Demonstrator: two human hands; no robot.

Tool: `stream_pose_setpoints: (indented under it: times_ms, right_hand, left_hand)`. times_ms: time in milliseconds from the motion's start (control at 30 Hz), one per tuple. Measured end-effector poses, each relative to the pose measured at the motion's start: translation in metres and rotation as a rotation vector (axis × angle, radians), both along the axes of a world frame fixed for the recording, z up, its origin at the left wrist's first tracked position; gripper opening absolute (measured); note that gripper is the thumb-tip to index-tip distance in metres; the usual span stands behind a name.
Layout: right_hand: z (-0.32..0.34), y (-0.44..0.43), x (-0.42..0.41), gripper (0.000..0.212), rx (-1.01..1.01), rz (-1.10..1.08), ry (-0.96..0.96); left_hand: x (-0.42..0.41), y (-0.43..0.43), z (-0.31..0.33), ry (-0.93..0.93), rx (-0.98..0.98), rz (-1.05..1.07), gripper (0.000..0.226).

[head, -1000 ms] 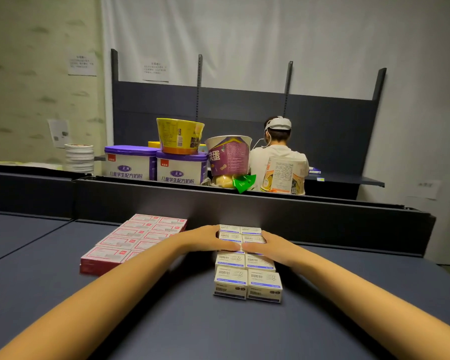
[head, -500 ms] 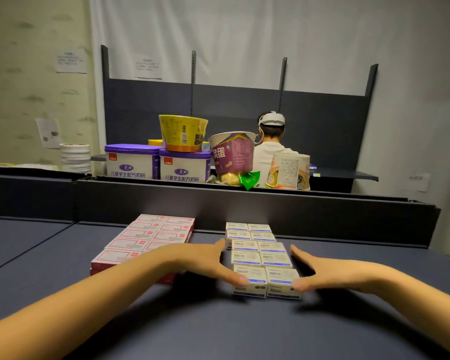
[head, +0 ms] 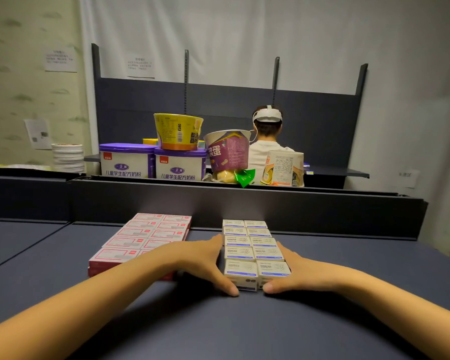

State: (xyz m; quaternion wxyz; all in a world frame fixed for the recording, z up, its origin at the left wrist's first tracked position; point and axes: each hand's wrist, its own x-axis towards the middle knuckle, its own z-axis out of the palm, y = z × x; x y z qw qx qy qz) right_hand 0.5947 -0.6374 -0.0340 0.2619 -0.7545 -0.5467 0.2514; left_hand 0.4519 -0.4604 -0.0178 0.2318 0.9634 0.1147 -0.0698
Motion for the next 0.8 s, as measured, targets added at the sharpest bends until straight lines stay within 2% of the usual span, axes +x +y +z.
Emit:
stream_pose_setpoints:
  times_ms: [67, 167, 300, 467, 633, 700, 800]
  right_hand:
    - [0.001, 0.002, -0.006, 0.070, 0.011, -0.005, -0.028]
    - [0.006, 0.000, -0.015, 0.071, -0.014, -0.021, -0.055]
    - [0.012, -0.013, -0.013, 0.096, -0.180, -0.099, -0.123]
    - [0.009, -0.011, -0.017, 0.079, -0.092, -0.028, -0.195]
    - [0.002, -0.008, -0.014, 0.076, -0.044, -0.047, -0.194]
    - [0.002, -0.008, -0.010, 0.083, -0.068, -0.058, -0.179]
    - [0.007, -0.012, 0.000, 0.115, -0.189, -0.125, -0.083]
  left_hand:
    - [-0.002, 0.005, 0.002, 0.034, 0.065, 0.016, 0.101]
    - [-0.004, 0.005, 0.000, 0.069, 0.035, -0.013, 0.093]
    - [-0.007, -0.001, -0.003, 0.002, 0.005, -0.014, 0.084]
    - [-0.007, -0.003, -0.003, -0.025, 0.012, -0.003, 0.078]
    - [-0.007, -0.008, -0.006, -0.067, 0.002, -0.001, 0.078]
    - [-0.009, -0.009, -0.005, -0.066, -0.034, -0.020, 0.081]
    - [-0.016, -0.009, 0.009, 0.003, -0.063, -0.017, 0.086]
